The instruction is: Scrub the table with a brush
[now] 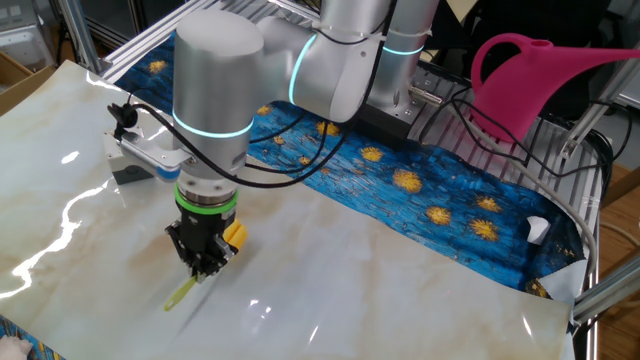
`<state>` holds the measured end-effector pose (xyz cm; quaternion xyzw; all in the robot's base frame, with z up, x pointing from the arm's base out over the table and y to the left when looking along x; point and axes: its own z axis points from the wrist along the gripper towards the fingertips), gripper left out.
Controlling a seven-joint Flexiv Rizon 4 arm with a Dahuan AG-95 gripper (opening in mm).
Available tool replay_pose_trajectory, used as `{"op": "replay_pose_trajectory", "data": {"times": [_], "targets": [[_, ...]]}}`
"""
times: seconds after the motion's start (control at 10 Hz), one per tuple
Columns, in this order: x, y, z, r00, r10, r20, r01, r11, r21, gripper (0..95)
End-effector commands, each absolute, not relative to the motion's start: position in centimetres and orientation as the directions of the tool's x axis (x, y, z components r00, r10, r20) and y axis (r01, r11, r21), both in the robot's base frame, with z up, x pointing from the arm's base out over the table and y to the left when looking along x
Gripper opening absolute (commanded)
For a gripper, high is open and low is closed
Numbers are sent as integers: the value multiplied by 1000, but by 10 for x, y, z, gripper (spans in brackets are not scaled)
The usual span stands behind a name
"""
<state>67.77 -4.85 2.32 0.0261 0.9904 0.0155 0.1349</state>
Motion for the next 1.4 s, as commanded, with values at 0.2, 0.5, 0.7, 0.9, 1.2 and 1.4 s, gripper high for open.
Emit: {"op": "replay_pose_trajectory", "data": {"times": [0.2, 0.5, 0.7, 0.9, 1.2, 1.4], "targets": [[679, -36, 24, -961, 86, -265, 76, 996, 46, 0], [680, -15, 26, -956, 132, -263, 121, 991, 57, 0], [679, -3, 27, -956, 136, -261, 125, 991, 56, 0], [677, 11, 27, -956, 145, -257, 135, 989, 56, 0], [674, 30, 27, -951, 172, -257, 162, 985, 60, 0], [671, 42, 27, -947, 193, -257, 183, 981, 63, 0]]}}
